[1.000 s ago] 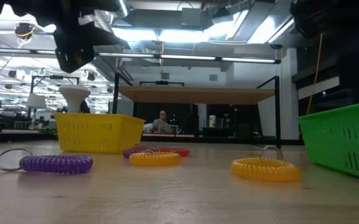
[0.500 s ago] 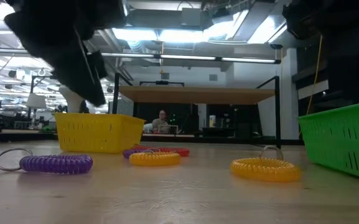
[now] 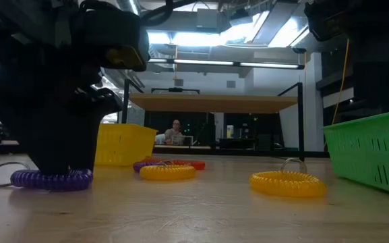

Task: Pick & Place Office Desk Supplies
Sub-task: Put the purple spring keychain into the yellow bin

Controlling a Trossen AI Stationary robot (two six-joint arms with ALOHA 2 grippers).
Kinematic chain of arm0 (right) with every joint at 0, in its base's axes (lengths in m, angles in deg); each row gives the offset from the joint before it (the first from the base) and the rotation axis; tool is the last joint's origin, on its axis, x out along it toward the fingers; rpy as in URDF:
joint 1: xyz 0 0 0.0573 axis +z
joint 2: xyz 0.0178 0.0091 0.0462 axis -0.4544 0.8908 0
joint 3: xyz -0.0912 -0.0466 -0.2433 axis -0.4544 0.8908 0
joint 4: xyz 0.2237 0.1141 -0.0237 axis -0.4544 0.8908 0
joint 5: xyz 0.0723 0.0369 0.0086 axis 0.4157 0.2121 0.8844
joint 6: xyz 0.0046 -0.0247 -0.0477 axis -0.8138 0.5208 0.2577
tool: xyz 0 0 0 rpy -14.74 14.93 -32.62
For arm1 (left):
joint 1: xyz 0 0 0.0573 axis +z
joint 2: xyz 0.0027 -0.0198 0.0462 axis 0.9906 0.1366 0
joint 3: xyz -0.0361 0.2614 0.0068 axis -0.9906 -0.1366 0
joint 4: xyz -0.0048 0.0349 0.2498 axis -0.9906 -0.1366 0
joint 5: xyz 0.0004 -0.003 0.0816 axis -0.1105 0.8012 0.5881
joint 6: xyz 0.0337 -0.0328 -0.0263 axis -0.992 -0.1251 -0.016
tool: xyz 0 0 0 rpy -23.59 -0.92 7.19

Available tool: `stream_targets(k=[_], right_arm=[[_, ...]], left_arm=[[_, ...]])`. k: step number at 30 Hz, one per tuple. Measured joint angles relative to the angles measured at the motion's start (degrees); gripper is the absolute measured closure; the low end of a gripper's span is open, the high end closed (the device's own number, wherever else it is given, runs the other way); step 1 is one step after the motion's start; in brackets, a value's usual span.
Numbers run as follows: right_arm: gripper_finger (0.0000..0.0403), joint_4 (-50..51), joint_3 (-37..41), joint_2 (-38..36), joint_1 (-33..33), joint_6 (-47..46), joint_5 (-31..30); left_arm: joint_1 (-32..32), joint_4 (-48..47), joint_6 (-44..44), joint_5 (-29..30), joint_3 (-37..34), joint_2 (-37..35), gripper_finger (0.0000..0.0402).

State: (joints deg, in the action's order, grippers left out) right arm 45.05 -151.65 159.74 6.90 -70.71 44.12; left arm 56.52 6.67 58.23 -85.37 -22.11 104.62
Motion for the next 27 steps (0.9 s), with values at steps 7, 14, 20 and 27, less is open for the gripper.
stream_targets(k=[7,14,20,27], right_arm=[[0.0165,-0.1,0.0,0.0,0.0,-0.7,-0.8],[0.0165,-0.1,0.0,0.0,-0.4,-0.8,-1.4],[0.0165,-0.1,0.0,0.0,-0.5,-0.8,-1.4],[0.0165,-0.1,0.0,0.0,-0.5,-0.8,-2.4]], left_arm=[[1.0,-2.0,-1.6,1.1,0.0,0.0,0.0265],[2.5,-2.9,-1.3,-0.1,0.0,-0.1,0.0367],[4.0,1.2,1.7,-6.5,-0.6,-2.0,0.0389],[6.6,4.1,3.9,-7.8,-0.4,-10.7,0.0392]])
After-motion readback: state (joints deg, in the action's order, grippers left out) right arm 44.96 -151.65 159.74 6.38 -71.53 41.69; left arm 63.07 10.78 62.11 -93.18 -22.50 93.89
